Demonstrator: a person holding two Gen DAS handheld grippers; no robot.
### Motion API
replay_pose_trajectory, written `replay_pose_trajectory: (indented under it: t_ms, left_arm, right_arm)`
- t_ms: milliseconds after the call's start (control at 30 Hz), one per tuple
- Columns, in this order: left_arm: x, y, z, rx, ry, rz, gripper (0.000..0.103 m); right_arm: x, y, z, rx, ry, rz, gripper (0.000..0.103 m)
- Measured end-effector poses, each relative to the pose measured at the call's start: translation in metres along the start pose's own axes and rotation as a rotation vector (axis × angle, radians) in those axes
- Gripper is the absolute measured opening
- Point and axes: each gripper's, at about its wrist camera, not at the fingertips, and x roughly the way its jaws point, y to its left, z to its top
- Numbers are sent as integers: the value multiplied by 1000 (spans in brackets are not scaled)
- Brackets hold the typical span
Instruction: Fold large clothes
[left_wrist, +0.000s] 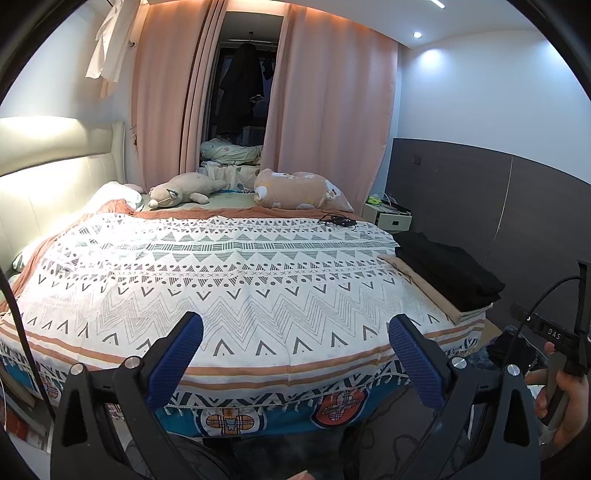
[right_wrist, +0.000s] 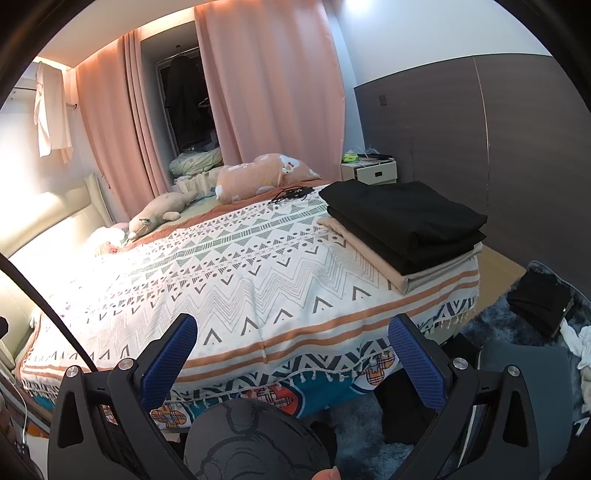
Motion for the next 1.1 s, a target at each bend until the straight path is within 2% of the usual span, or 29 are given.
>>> replay_pose_trajectory:
  t_ms: [1100]
  left_arm:
    - [7, 0, -2, -4, 24, 7, 102]
  right_arm:
    - [9, -4, 3, -5, 19, -19, 103]
